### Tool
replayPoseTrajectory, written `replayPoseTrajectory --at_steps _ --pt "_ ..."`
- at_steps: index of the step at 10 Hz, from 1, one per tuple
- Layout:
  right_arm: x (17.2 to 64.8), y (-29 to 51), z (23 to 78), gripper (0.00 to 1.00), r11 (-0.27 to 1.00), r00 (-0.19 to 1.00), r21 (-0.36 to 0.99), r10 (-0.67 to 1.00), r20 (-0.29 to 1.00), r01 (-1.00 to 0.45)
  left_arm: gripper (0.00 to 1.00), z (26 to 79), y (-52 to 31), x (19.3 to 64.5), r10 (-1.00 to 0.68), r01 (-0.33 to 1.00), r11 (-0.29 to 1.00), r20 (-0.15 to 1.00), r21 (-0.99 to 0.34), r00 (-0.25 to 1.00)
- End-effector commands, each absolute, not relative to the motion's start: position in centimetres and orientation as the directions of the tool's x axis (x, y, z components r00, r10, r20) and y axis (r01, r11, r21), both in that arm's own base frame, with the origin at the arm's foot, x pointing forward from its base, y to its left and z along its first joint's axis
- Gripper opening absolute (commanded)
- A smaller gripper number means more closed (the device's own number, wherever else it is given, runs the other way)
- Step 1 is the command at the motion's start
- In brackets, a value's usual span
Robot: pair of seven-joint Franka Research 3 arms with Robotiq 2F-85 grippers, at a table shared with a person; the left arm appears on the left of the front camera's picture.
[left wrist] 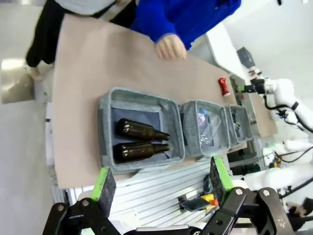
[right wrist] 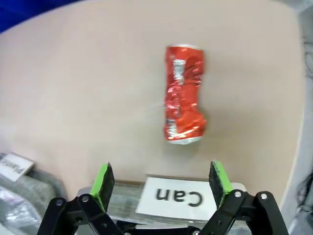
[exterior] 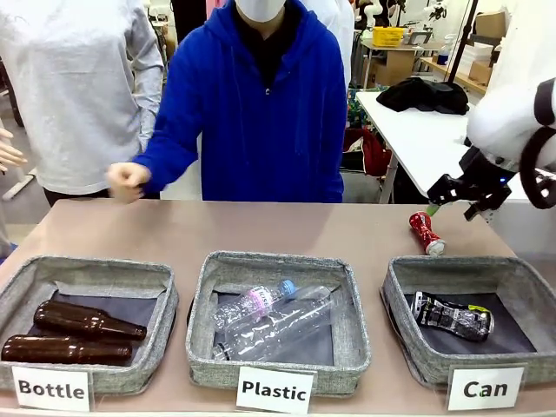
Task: Sort the can waste into the basket.
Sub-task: Pick up the can waste from the table and place it in the right Fabric basket.
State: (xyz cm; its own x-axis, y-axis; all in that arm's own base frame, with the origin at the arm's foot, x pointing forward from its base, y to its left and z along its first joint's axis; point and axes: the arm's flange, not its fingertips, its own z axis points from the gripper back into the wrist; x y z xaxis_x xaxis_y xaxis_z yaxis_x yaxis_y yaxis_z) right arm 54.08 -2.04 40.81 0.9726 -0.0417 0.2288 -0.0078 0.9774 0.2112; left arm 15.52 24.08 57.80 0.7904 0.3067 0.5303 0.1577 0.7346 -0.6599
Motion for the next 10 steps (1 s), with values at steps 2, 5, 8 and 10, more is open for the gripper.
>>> replayPoseTrajectory --at_steps 2,5,8,10 --pt "54.1 -2.0 40.8 1.0 0.977 0.973 0.211 -0.042 0.229 -0.008 1.0 57.7 20.6 17.8 0.252 0.23 0.728 0.564 -0.646 0.787" --pt "50.3 0.4 41.8 1.0 0.991 0.906 -0.005 -0.117 0.407 0.131 1.0 57.0 12.7 22.2 0.137 0.431 0.61 0.624 -0.665 0.769" --pt "54.2 3.4 39.3 1.0 0.988 0.931 -0.017 -0.139 0.338 0.154 1.0 55.1 5.1 26.2 0.119 0.486 0.455 0.592 -0.746 0.797" --pt "57.5 3.2 37.6 1.0 0.983 0.942 -0.033 -0.161 0.293 0.178 1.0 53.2 2.5 28.2 0.099 0.465 0.421 0.549 -0.779 0.83"
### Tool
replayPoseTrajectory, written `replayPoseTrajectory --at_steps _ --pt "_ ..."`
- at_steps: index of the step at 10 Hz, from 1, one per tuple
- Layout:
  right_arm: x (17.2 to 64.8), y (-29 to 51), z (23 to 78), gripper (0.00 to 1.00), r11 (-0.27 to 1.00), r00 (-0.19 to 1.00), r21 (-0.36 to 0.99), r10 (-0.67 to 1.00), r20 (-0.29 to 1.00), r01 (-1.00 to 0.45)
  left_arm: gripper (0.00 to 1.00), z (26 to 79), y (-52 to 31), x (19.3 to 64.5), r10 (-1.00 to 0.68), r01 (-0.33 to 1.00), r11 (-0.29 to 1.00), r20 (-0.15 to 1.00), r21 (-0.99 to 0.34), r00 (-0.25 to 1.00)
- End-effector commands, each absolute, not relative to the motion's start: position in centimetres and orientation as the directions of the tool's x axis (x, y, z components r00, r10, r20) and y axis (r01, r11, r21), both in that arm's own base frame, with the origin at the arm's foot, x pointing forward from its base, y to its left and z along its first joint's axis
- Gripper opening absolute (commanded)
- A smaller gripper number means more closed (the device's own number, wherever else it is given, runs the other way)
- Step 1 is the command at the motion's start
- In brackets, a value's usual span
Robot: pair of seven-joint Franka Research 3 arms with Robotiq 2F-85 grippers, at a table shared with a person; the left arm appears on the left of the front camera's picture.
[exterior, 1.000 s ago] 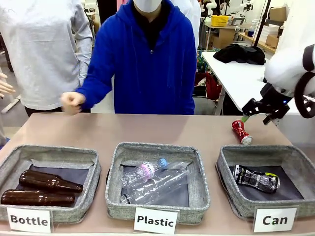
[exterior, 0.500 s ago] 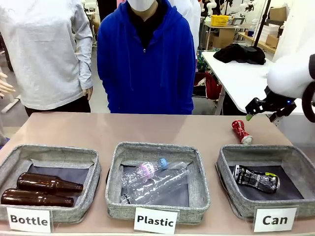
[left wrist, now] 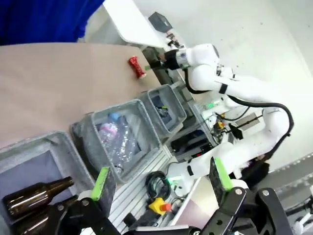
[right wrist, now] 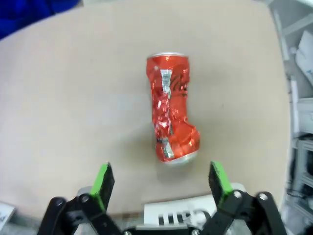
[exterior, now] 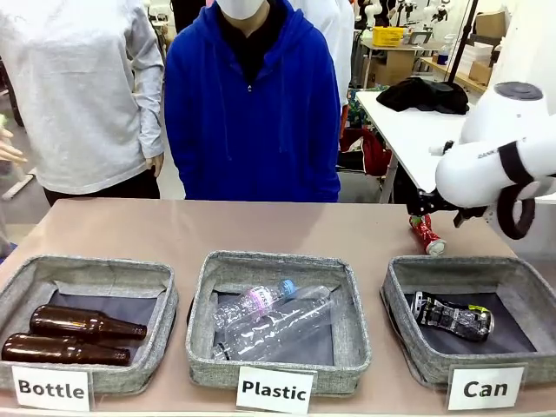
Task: Sort the can waste into the basket.
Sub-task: Pick up the can waste from the table and place it in the right Fabric basket.
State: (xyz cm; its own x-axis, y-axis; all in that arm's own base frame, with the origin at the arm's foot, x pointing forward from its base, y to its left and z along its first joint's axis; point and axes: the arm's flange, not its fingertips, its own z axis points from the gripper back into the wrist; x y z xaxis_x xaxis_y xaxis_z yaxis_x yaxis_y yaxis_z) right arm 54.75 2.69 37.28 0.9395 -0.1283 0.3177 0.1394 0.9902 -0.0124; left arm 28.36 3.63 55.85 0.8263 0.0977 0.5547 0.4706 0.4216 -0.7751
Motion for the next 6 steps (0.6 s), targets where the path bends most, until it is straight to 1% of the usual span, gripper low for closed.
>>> replayPoseTrajectory --at_steps 1,2,3,4,6 --pt "58.8 3.2 36.5 1.0 0.98 0.947 -0.048 -0.172 0.27 0.191 1.0 51.8 1.6 28.7 0.102 0.436 0.466 0.536 -0.77 0.838" --pt "60.3 3.0 35.7 1.0 0.976 0.95 -0.055 -0.192 0.245 0.211 1.0 50.5 0.8 29.6 0.115 0.424 0.46 0.526 -0.78 0.843" --pt "62.0 2.7 34.6 1.0 0.98 0.962 -0.033 -0.184 0.201 0.194 1.0 48.8 0.7 30.8 0.151 0.406 0.432 0.508 -0.805 0.848" --pt "62.6 2.4 34.2 1.0 0.98 0.965 -0.04 -0.185 0.185 0.195 1.0 48.1 0.7 31.1 0.168 0.393 0.396 0.486 -0.83 0.858" --pt "64.1 1.6 32.8 1.0 0.973 0.965 -0.051 -0.216 0.149 0.226 1.0 45.7 0.9 31.5 0.223 0.346 0.4 0.456 -0.849 0.862"
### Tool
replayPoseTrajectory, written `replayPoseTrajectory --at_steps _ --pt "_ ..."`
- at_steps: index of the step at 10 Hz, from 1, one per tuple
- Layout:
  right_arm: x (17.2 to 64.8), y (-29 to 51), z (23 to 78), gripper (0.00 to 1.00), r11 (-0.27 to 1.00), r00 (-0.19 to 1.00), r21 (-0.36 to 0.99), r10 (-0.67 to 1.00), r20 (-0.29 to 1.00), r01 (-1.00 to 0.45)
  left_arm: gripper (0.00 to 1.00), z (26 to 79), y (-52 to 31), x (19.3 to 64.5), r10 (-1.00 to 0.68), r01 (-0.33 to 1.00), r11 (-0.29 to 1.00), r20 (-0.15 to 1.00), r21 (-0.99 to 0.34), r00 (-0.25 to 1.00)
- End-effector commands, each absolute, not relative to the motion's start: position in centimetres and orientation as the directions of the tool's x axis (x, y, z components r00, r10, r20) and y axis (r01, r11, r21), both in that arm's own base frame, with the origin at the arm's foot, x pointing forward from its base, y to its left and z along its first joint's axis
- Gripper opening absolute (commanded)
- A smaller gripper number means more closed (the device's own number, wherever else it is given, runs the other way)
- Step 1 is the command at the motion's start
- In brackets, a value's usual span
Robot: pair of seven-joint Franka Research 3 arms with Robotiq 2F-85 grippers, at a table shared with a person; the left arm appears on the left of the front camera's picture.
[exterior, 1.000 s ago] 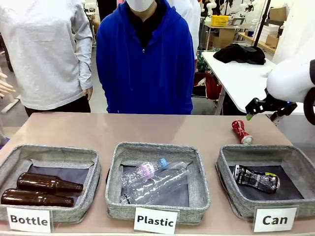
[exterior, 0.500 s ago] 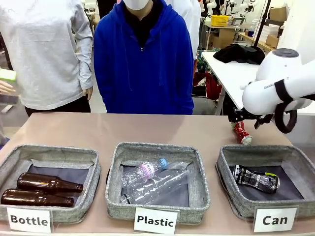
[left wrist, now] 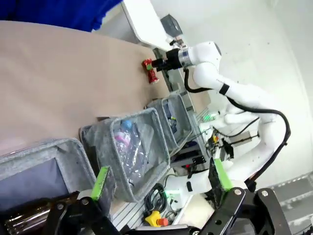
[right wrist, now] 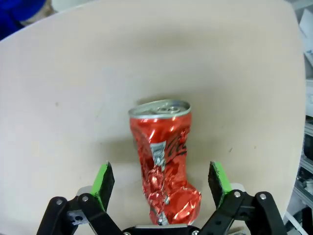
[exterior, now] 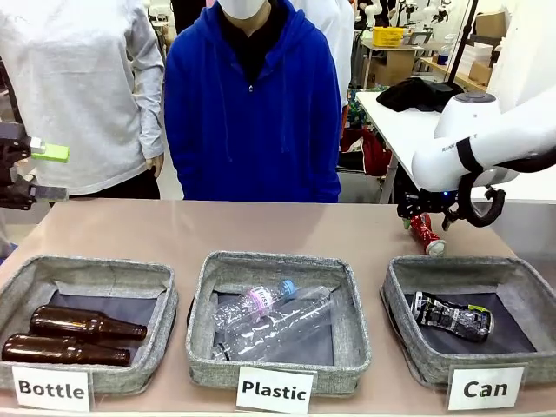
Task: Sort the can waste into the basket.
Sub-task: Pick up the can waste from the table and place it in the right Fabric basket.
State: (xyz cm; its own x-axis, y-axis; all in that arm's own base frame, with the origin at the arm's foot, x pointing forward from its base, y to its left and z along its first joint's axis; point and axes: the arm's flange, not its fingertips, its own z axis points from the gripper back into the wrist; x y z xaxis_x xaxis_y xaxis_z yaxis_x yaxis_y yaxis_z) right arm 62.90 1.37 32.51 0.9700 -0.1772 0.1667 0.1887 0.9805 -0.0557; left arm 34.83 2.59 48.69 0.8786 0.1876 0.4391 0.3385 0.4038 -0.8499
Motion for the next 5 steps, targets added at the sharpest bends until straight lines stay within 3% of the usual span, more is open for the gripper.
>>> replayPoseTrajectory --at_steps 1,5 --pt "64.5 1.3 32.4 1.0 0.969 0.961 -0.056 -0.229 0.153 0.24 1.0 49.7 2.3 34.1 0.16 0.361 0.415 0.457 -0.835 0.875" --pt "65.4 0.8 31.4 1.0 0.972 0.967 -0.044 -0.224 0.12 0.231 1.0 49.7 2.3 34.1 0.16 0.361 0.415 0.457 -0.835 0.875"
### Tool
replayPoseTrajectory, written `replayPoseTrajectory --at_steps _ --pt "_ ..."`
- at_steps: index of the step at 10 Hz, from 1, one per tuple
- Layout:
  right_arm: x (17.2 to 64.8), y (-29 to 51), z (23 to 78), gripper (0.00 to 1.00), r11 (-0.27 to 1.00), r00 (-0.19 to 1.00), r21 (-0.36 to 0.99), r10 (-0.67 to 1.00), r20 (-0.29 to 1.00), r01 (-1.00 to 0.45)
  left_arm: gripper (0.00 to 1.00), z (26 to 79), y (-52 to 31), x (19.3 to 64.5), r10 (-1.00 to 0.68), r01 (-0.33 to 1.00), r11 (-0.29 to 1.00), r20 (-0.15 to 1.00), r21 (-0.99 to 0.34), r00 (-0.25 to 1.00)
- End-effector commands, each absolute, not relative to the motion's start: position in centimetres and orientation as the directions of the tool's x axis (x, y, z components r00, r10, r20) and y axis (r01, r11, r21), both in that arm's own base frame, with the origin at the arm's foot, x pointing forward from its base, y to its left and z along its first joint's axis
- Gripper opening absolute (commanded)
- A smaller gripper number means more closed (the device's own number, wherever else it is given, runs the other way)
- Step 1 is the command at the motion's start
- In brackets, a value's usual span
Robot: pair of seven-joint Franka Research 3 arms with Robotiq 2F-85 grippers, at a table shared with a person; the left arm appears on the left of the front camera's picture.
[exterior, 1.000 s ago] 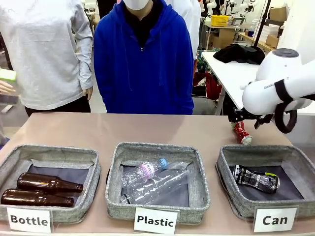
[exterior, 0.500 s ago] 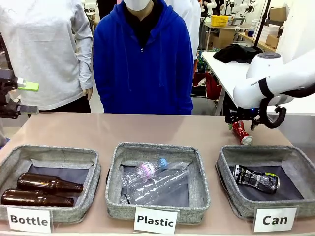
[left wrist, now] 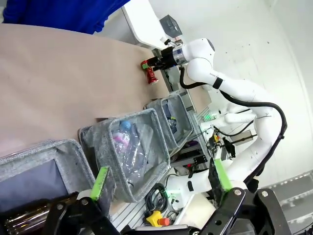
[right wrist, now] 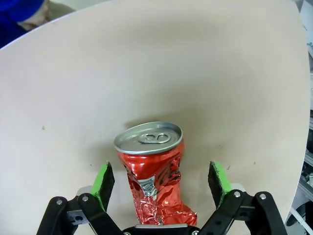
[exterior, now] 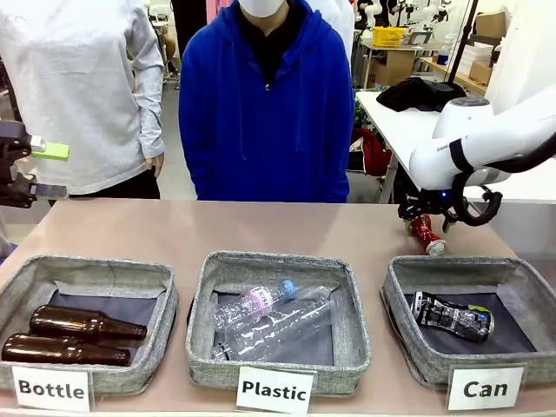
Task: Sort the can waste into the basket.
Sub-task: Pick up the can waste from the table and place it in the right Fabric basket.
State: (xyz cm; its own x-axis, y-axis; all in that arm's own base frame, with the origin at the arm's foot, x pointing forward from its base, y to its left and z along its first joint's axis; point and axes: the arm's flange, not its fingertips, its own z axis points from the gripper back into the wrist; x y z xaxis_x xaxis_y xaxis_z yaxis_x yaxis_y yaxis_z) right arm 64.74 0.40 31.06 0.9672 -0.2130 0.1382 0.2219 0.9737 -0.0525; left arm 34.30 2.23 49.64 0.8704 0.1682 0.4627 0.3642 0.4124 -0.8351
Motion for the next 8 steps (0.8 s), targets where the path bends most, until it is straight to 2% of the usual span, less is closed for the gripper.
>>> replayPoseTrajectory --at_steps 1,2,3,4,5,8 --pt "65.36 0.72 31.28 0.4 0.974 0.971 -0.042 -0.216 0.107 0.222 1.0 49.72 2.29 34.1 0.16 0.361 0.415 0.457 -0.835 0.875" --pt "65.43 0.68 31.15 0.4 0.976 0.973 -0.031 -0.214 0.09 0.217 1.0 49.72 2.29 34.1 0.16 0.361 0.415 0.457 -0.835 0.875" --pt "65.37 0.63 31.04 0.0 0.977 0.974 -0.019 -0.211 0.079 0.213 1.0 49.72 2.29 34.1 0.16 0.361 0.415 0.457 -0.835 0.875" --pt "65.35 0.58 31.01 0.38 0.978 0.975 -0.013 -0.208 0.077 0.21 1.0 49.72 2.29 34.1 0.16 0.361 0.415 0.457 -0.835 0.875" --pt "65.31 0.55 30.97 0.0 0.979 0.977 -0.002 -0.203 0.072 0.203 1.0 49.72 2.29 34.1 0.16 0.361 0.415 0.457 -0.835 0.875" --pt "64.97 0.19 31.09 0.0 0.981 0.978 0.024 -0.193 0.073 0.192 1.0 49.72 2.29 34.1 0.16 0.361 0.415 0.457 -0.835 0.875"
